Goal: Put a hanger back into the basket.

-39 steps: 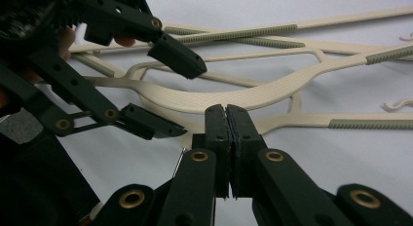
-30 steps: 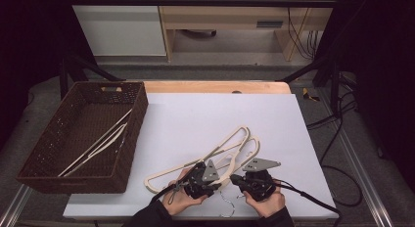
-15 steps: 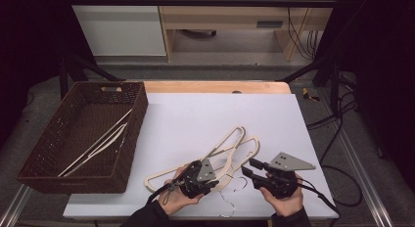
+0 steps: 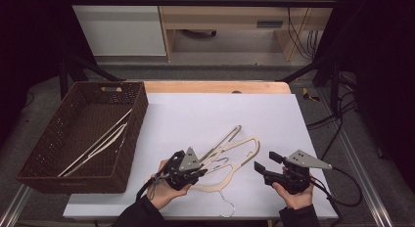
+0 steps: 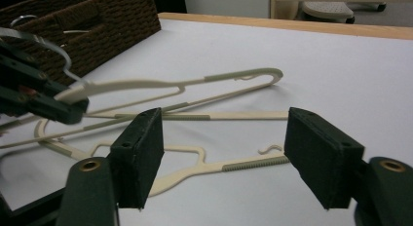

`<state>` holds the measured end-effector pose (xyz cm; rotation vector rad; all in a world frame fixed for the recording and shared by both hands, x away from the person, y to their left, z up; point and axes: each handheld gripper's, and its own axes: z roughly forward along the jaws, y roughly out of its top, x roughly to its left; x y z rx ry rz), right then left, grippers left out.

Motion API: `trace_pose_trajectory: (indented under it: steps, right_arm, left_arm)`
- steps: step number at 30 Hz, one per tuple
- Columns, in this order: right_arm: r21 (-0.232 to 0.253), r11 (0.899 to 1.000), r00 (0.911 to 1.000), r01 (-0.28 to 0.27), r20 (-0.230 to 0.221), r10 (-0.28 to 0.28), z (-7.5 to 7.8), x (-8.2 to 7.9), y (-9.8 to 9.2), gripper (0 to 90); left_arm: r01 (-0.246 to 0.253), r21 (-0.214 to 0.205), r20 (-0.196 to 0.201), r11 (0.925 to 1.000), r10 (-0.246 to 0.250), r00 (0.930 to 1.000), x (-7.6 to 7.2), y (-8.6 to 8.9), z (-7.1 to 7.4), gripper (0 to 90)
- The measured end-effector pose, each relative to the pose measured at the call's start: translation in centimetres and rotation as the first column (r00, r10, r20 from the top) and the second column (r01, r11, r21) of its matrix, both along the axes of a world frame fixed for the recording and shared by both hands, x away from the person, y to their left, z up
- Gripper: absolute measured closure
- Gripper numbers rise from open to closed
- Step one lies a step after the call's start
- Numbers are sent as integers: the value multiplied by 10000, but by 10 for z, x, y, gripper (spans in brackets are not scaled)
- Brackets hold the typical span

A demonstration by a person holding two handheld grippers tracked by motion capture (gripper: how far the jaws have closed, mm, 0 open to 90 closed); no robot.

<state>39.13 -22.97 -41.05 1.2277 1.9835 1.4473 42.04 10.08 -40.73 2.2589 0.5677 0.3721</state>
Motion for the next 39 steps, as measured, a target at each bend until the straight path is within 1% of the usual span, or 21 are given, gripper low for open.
trace_pose_trajectory:
  steps: [2,5,6,7,9,10,11,13,15,17,18,19,24,26,28,32,33,35,37,39]
  right_arm:
    - [-22,10000,9999,87,-75,-87,-3,1,-3,264]
    - [9,10000,9999,99,-121,-99,-5,2,-4,247]
    - [19,10000,9998,83,-187,-83,-6,2,-4,240]
    - [-167,9998,9998,62,-162,-64,-7,3,-5,234]
    - [-194,9998,9995,60,-311,-66,-9,4,-5,221]
    - [-249,9997,9995,61,-294,-69,-10,4,-5,218]
    - [-267,9996,9995,40,-327,-49,-10,5,-4,215]
    - [-275,9996,9993,-6,-361,-4,-11,5,-4,206]
    - [-295,9996,9994,-1,-340,-9,-12,5,-3,195]
    - [-284,9996,9994,-47,-341,37,-11,4,-3,184]
    - [-284,9996,9994,-47,-341,37,-11,4,-3,184]
    - [-327,9994,9996,-74,-258,66,-11,4,-4,169]
    - [-326,9994,9998,-83,-160,78,-11,4,-4,135]
    - [-400,9992,9999,-78,-109,74,-10,4,-5,125]
    - [-411,9991,10000,-52,-55,50,-10,3,-6,111]
    - [-365,9993,10000,-2,30,3,-8,3,-7,95]
    - [-359,9994,10000,-13,46,14,-7,3,-8,90]
    - [-344,9994,10000,30,95,-26,-6,3,-9,83]
    - [-305,9995,9998,72,213,-66,-4,3,-11,76]
    - [-339,9994,9997,17,235,-9,-4,3,-12,74]
  left_arm:
    - [-263,-180,-3,9995,263,9997,3,7,3,815]
    - [-680,-356,3,9970,680,9977,7,19,7,826]
    - [-820,-416,1,9958,821,9966,9,23,8,831]
    - [-946,-447,23,9945,948,9955,10,26,9,842]
    - [-1164,-506,23,9919,1166,9932,14,33,11,851]
    - [-1391,-626,43,9883,1396,9902,17,40,11,855]
    - [-1391,-626,43,9883,1396,9902,17,40,11,857]
    - [-1486,-715,25,9863,1491,9888,20,46,11,858]
    - [-1601,-917,7,9828,1608,9870,21,52,13,859]
    - [-1644,-958,128,9817,1664,9860,20,55,16,859]
    - [-1644,-958,128,9817,1664,9860,20,55,16,859]
    - [-1642,-1016,171,9812,1668,9858,19,57,18,859]
    - [-1550,-1423,447,9776,1628,9856,12,63,33,859]
    - [-1491,-1567,575,9763,1598,9855,8,66,40,859]
    - [-1435,-1781,692,9735,1579,9850,4,70,47,859]
    - [-1356,-1993,994,9705,1577,9825,-4,78,63,859]
    - [-1352,-2118,1050,9679,1601,9815,-6,80,67,859]
    - [-1251,-2210,1139,9672,1530,9816,-10,84,75,859]
    - [-1184,-2412,1242,9632,1516,9806,-13,88,83,859]
    - [-1113,-2582,1409,9597,1513,9784,-17,94,93,859]
